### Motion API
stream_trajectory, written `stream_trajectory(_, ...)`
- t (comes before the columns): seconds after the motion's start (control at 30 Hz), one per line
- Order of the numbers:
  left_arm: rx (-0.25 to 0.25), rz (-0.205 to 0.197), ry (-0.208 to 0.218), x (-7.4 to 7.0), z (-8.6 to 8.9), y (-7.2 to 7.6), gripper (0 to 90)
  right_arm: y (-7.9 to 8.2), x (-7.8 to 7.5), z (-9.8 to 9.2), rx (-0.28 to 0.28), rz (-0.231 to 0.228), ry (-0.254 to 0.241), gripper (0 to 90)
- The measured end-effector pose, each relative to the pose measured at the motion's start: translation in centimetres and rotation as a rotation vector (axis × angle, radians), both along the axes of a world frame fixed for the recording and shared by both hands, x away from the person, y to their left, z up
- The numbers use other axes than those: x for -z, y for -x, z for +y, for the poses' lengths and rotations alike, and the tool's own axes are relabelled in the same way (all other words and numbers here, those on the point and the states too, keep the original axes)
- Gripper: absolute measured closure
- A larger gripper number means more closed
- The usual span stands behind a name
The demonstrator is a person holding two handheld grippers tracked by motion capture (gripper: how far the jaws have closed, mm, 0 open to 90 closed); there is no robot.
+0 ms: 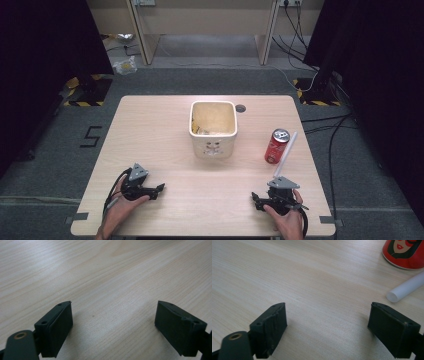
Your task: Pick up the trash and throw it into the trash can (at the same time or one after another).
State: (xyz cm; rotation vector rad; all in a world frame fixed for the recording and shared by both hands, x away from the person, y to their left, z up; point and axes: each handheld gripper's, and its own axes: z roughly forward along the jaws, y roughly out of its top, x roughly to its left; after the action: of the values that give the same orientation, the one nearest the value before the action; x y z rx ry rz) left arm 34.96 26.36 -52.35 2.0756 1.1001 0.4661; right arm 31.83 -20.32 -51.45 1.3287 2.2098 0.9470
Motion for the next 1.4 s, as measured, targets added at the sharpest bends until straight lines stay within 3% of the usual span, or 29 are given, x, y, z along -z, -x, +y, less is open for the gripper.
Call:
stream_trajectory(0.9,0.0,-0.001,0.0,0.0,0.0,0.0,14.0,0.0,-2.7,-1.7,0.066,-0.102,0.001,15.5)
stream_trajectory(1.4,0.0,-0.001,0.0,0.0,0.0,0.0,14.0,-2.0,-4.8,-3.0,0.12,-0.165,0.005,15.5)
